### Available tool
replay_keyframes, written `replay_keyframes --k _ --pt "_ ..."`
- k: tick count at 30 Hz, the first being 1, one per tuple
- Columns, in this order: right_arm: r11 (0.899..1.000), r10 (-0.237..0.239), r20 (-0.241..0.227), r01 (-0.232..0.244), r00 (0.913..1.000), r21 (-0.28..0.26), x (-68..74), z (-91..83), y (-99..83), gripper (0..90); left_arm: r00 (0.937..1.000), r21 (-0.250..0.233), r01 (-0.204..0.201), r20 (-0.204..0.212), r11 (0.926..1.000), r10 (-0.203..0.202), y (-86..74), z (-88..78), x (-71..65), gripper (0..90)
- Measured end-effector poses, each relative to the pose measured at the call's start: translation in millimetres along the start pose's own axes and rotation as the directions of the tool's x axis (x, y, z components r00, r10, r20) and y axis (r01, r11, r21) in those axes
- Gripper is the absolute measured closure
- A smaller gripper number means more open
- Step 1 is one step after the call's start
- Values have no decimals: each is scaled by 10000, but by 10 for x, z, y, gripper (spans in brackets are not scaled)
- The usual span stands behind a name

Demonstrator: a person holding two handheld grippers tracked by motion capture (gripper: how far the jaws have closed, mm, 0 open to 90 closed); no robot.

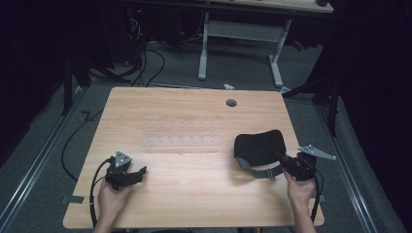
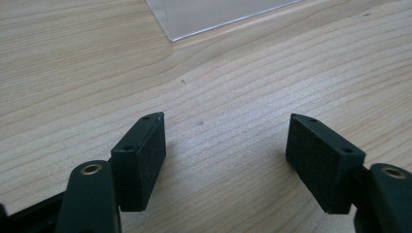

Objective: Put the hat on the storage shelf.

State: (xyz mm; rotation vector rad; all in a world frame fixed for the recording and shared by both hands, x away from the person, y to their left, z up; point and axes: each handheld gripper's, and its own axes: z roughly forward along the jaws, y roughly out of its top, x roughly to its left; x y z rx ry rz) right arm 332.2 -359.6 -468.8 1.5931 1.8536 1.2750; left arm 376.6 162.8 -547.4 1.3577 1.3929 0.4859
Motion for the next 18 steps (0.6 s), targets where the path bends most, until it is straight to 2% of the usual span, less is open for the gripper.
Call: replay_keyframes --k 8,18 --pt "9999 -71 -288 68 9996 -129 130 -89 -77 866 10000 68 -53 65 10000 52 -4 2 -5 289" --pt "9996 -284 -1034 280 9942 -53 405 -116 -153 866 9998 201 -157 152 9997 154 -14 1 -22 247"
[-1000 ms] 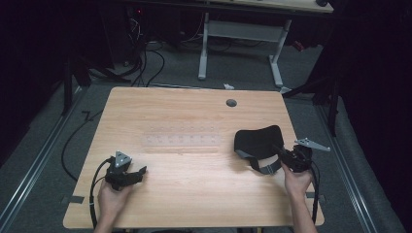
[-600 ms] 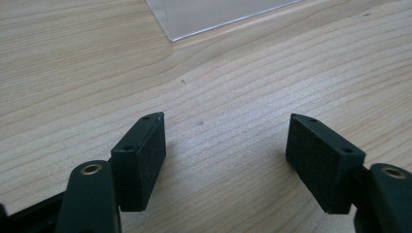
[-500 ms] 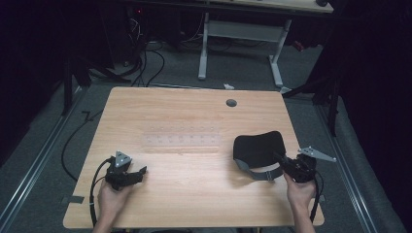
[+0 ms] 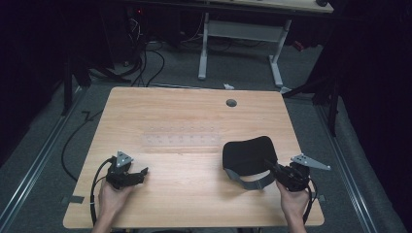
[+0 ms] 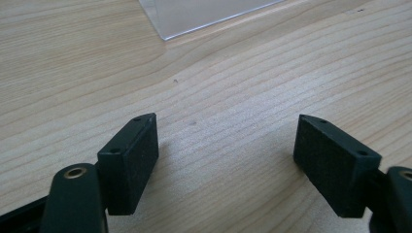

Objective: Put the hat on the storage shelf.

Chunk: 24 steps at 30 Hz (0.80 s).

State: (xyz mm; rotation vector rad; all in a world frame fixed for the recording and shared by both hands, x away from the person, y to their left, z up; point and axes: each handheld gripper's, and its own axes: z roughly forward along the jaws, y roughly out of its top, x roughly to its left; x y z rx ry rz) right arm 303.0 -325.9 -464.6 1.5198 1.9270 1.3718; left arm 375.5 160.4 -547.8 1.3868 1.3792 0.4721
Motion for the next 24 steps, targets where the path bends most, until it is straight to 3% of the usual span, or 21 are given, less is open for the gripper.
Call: replay_keyframes --k 3,6,12,17,24 --pt "9999 -50 -215 51 9998 86 84 34 -16 866 9998 -4 -189 99 9998 189 -16 -9 -35 242" --pt "9998 -125 -371 131 9992 158 149 71 -20 866 9985 40 -239 499 9997 237 -20 -40 -107 240" --pt "9994 -138 -718 161 9973 313 259 170 -41 866 9875 55 -262 1556 9996 250 -11 -120 -319 237" --pt "9993 -156 -1006 189 9948 315 343 209 -45 866 9686 143 -549 2435 9984 498 -24 -189 -570 230" --pt "9984 -332 -1357 391 9902 414 485 257 -20 866 9307 30 -1097 3515 9940 1016 -24 -281 -911 220"
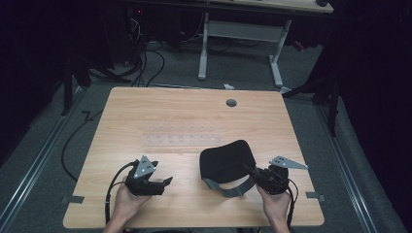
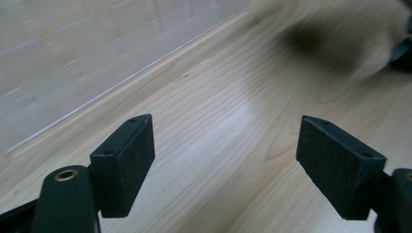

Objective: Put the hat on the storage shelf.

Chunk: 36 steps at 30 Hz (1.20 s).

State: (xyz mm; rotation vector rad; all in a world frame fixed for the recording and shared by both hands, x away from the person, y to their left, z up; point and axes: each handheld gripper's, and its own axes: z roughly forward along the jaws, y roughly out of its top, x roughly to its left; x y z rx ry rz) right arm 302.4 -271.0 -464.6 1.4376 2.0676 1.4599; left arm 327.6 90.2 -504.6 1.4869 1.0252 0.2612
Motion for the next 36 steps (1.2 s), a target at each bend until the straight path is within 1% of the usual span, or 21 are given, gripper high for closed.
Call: replay_keyframes --k 3,6,8,9,12,13,14,17,19,21,22,24,25,26,28,29,30,32,34,36 --pt "9999 -122 -190 124 9997 95 64 45 30 866 9992 35 -227 344 9997 226 12 28 -126 217" --pt "9996 -213 -398 220 9990 177 124 105 52 865 9971 97 -558 515 9984 552 7 60 -215 212" --pt "9993 -247 -471 260 9986 258 154 138 62 866 9964 78 -576 624 9983 570 9 74 -264 204" --pt "9991 -285 -511 300 9983 299 171 154 69 866 9955 60 -650 690 9979 645 12 78 -289 204" --pt "9984 -350 -646 377 9973 418 220 197 90 865 9944 26 -700 798 9975 695 17 93 -332 208" --pt "9982 -380 -691 411 9969 434 235 212 97 866 9932 81 -858 794 9963 849 18 93 -336 208" --pt "9979 -402 -735 438 9965 476 249 223 105 866 9933 -9 -809 824 9967 807 15 101 -352 209" --pt "9973 -390 -839 440 9957 582 277 267 118 865 9915 -19 -965 870 9953 963 8 106 -370 209" --pt "9967 -415 -875 473 9953 653 290 286 125 865 9909 -5 -997 912 9950 993 6 110 -381 208" --pt "9957 -423 -902 494 9950 780 304 308 134 865 9898 -6 -1137 862 9935 1133 -3 127 -399 201" --pt "9952 -488 -888 560 9949 808 313 320 137 865 9886 18 -1223 889 9925 1217 -3 128 -407 200" --pt "9941 -516 -914 600 9945 908 330 335 141 865 9861 -87 -1363 946 9906 1365 -3 128 -423 205" --pt "9941 -515 -933 600 9943 903 336 342 141 865 9842 -74 -1479 971 9890 1480 -2 125 -428 204" --pt "9940 -486 -920 572 9946 937 343 347 141 864 9838 -131 -1494 980 9887 1500 -2 127 -438 204" --pt "9931 -464 -950 561 9944 1029 348 362 146 864 9801 -101 -1711 999 9852 1713 -6 129 -447 204" --pt "9926 -466 -947 567 9944 1070 355 368 149 864 9804 -139 -1682 1020 9857 1687 -9 133 -456 204" --pt "9920 -466 -925 570 9946 1128 360 370 152 864 9786 -91 -1794 1007 9837 1794 -12 133 -458 204" --pt "9913 -496 -926 603 9945 1173 373 379 158 864 9767 -123 -1885 1018 9820 1888 -18 133 -471 205" --pt "9909 -471 -930 583 9946 1215 387 381 163 864 9758 -159 -1918 1034 9813 1924 -15 131 -468 212" --pt "9908 -446 -979 566 9942 1233 394 386 167 864 9764 -164 -1878 1058 9821 1885 -8 127 -467 223"
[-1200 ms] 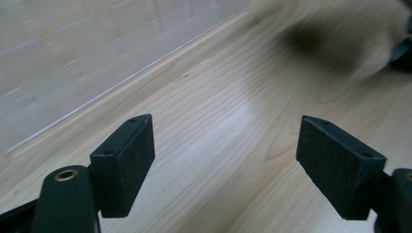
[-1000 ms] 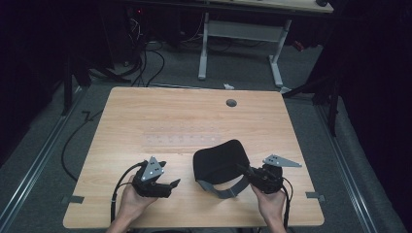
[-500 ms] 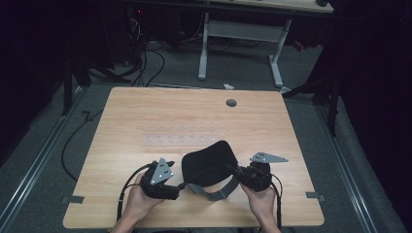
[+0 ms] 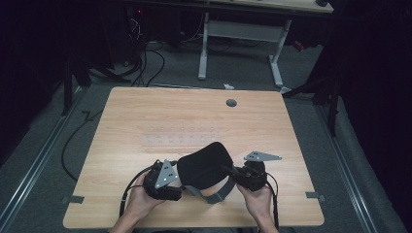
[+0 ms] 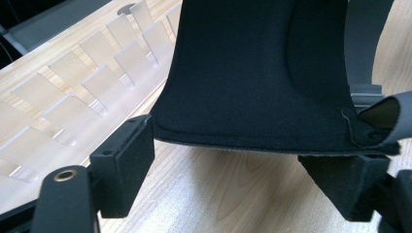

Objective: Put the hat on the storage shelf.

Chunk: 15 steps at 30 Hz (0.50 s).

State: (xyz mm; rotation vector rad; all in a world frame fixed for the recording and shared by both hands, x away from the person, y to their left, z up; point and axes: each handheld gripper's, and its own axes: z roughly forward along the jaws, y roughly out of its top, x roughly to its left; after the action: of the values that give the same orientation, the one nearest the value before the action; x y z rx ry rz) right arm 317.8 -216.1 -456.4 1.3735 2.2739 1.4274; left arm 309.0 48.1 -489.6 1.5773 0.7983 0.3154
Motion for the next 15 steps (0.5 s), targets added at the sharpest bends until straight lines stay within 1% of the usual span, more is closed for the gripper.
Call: replay_keyframes --k 2,8,10,12,15 --pt "10000 -51 -59 51 10000 12 9 9 7 864 9999 5 -124 -51 9999 124 0 0 0 230" --pt "9999 -63 -124 65 9999 126 31 26 28 863 9996 -24 -241 -135 9997 240 4 -3 3 250" --pt "9999 -77 -119 78 9999 133 43 29 35 863 9998 -6 -222 -11 9998 222 1 -7 0 274" --pt "9999 -20 -195 23 9998 156 47 32 39 863 9995 -33 -310 38 9995 310 -7 -1 -21 304" --pt "9999 -68 -278 71 9996 133 51 48 41 863 9991 24 -406 100 9992 406 -13 2 -28 338"
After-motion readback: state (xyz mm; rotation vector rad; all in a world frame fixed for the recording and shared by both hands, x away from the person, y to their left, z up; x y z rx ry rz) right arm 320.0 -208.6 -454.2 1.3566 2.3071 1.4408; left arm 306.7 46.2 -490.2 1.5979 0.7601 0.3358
